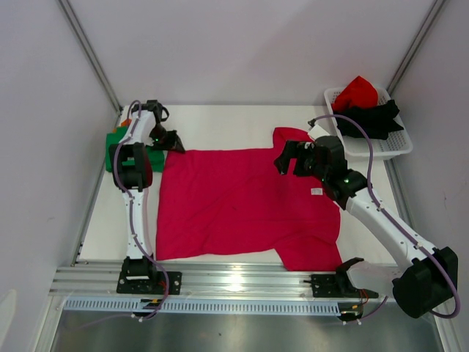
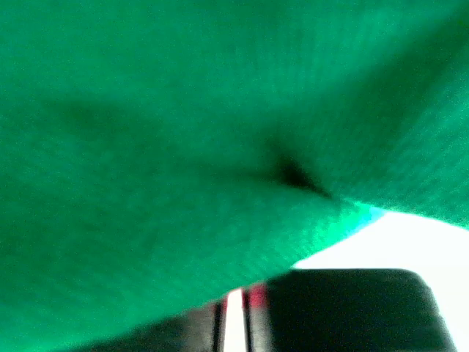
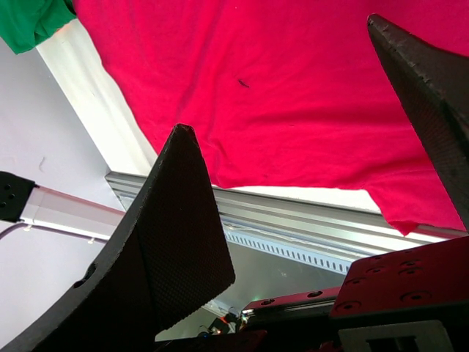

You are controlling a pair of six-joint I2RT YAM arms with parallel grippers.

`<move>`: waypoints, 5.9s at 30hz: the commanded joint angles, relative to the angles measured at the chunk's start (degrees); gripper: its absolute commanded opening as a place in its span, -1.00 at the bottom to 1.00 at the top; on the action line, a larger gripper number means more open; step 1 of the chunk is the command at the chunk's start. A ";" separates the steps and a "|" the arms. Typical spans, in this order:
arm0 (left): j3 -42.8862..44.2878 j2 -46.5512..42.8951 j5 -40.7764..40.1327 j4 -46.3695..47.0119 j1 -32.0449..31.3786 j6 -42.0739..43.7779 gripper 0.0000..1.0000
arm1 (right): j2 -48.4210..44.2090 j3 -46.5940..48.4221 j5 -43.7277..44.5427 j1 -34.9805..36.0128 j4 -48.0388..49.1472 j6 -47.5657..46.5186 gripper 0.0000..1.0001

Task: Fold and stack the t-shirts
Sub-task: Flatten out the tshirt, then grap the side of the flattened tshirt furthest away from the robot with both arms

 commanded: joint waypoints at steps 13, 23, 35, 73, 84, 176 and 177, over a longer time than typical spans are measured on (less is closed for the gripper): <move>2.04 -0.60 3.05 9.50 0.66 21.09 -0.01 | 0.47 1.43 -1.61 -0.27 2.76 0.73 0.88; 7.14 -4.82 -7.58 4.49 0.58 31.99 0.00 | 2.58 0.99 -3.27 -0.36 4.87 2.49 0.87; 6.96 -5.27 -17.51 1.24 0.49 50.46 0.01 | 5.92 1.78 -5.91 -0.01 6.98 4.16 0.86; 6.35 0.54 -18.23 -2.10 -4.70 68.21 0.40 | 6.27 3.54 -4.15 2.10 5.66 4.69 0.87; 5.38 0.45 -16.56 -1.93 -4.61 74.63 0.41 | 7.24 4.59 -4.59 2.28 5.58 5.13 0.87; -7.89 -14.05 -17.61 5.19 -3.20 66.99 -0.99 | 4.43 1.25 -0.90 3.07 5.14 4.77 0.87; -7.98 -14.23 -17.61 5.37 -3.20 66.99 -0.99 | 4.52 1.17 -0.90 2.98 5.23 4.86 0.87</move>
